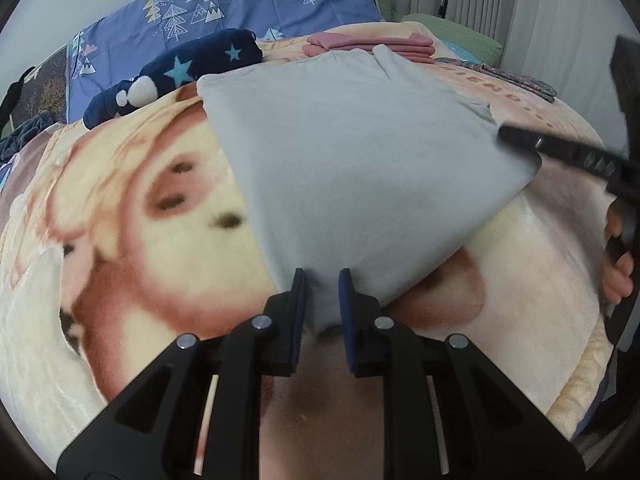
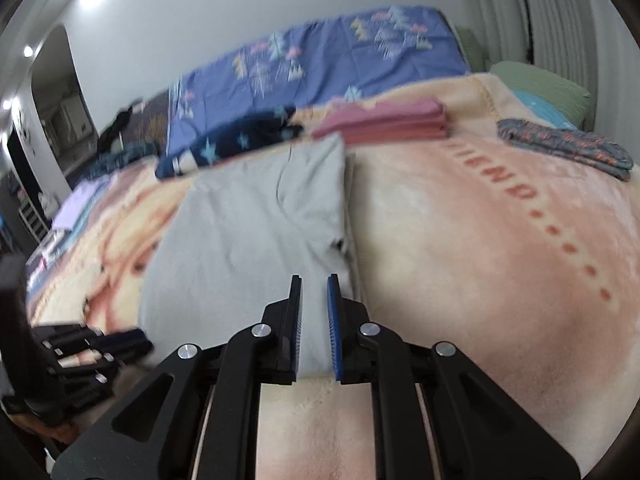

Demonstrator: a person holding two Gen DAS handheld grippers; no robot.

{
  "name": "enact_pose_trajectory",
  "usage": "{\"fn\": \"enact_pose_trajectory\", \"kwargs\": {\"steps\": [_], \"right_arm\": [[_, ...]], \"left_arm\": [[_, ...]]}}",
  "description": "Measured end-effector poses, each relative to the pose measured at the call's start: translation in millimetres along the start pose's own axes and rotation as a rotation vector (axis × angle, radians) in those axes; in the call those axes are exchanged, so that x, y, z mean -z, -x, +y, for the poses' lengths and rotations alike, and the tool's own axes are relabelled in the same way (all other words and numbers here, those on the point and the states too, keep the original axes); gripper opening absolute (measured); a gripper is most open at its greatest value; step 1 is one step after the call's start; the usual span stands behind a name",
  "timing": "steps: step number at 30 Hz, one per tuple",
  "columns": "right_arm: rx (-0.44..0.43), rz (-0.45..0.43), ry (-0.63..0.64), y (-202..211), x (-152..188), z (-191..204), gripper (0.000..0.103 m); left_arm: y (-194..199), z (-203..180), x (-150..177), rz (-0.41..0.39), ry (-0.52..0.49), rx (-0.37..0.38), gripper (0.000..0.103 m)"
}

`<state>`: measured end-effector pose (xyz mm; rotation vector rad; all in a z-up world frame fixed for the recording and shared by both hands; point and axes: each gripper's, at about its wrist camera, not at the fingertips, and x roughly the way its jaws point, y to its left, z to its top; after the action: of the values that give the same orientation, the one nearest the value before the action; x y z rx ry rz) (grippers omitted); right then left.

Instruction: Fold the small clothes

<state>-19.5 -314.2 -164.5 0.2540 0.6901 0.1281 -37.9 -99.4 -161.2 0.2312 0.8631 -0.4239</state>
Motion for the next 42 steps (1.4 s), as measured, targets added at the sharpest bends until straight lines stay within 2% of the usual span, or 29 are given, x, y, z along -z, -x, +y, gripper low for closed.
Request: {"fn": "enact_pose_trajectory", "kwargs": {"steps": [1,2,3,4,5,9,12,16,18,21,22,24,25,27,29,31,33,35,36,38,41,42], "right_arm": [[0.032,0.060,-0.008,-13,3,-2,0.008],[0.037,0.105,-0.039,-23,5,-8,0.007],[0.022,0.119,-0.066,-26,6,-13,0.005],[0.010,0.119,-0.085,-26,5,-17,0.004],[0.005,0.117,-0.093,-23,4,-20,0.004],[-0.037,0.098,-0.102,-14,-8,-22,0.010],[-0.042,0.054,-0.101,-10,-31,-21,0.014],[-0.057,0.024,-0.050,-25,-70,-16,0.015],[-0.108,0.026,-0.019,-37,-90,-9,0.015],[-0.256,0.059,0.061,-60,-112,5,0.015],[-0.266,0.067,0.086,-68,-117,10,0.015],[-0.209,0.110,0.115,-92,-124,15,0.015],[-0.165,0.142,0.112,-106,-124,13,0.015],[-0.069,0.202,0.076,-139,-114,-4,0.008],[-0.150,0.189,-0.012,-149,-103,-25,0.007],[-0.204,0.171,-0.071,-140,-103,-35,0.006],[-0.216,0.148,-0.071,-128,-109,-35,0.010],[-0.181,0.106,-0.057,-115,-118,-36,0.010],[-0.185,0.091,-0.054,-111,-122,-37,0.010],[-0.210,0.073,-0.049,-109,-131,-37,0.010],[-0.244,0.096,-0.021,-121,-143,-29,0.010],[-0.251,0.113,-0.016,-128,-145,-29,0.011]], "left_arm": [[1,2,1,0.000,0.008,0.004,0.020],[2,3,2,-0.001,0.016,0.004,0.025],[5,6,2,-0.003,0.025,-0.007,0.032],[6,8,2,-0.006,0.036,-0.022,0.047],[10,15,1,-0.017,0.060,-0.018,0.049],[24,40,-12,-0.069,0.156,0.028,0.049],[20,51,-30,-0.092,0.156,-0.024,0.049],[0,67,-59,-0.094,0.179,-0.021,0.049],[-12,72,-71,-0.086,0.187,-0.022,0.050],[-33,80,-89,-0.067,0.220,0.010,0.054],[-39,83,-93,-0.064,0.230,0.013,0.056],[-57,87,-101,-0.048,0.229,-0.012,0.061],[-65,88,-101,-0.037,0.224,-0.030,0.069],[-81,94,-93,-0.025,0.236,-0.012,0.074],[-82,103,-86,-0.043,0.286,0.049,0.074],[-80,108,-84,-0.051,0.302,0.074,0.072],[-76,106,-84,-0.064,0.291,0.093,0.062],[-71,102,-90,-0.072,0.264,0.120,0.039],[-70,102,-94,-0.072,0.257,0.127,0.036],[-69,102,-105,-0.084,0.244,0.105,0.035],[-73,113,-125,-0.110,0.266,0.062,0.036],[-76,117,-130,-0.111,0.276,0.043,0.043]]}}
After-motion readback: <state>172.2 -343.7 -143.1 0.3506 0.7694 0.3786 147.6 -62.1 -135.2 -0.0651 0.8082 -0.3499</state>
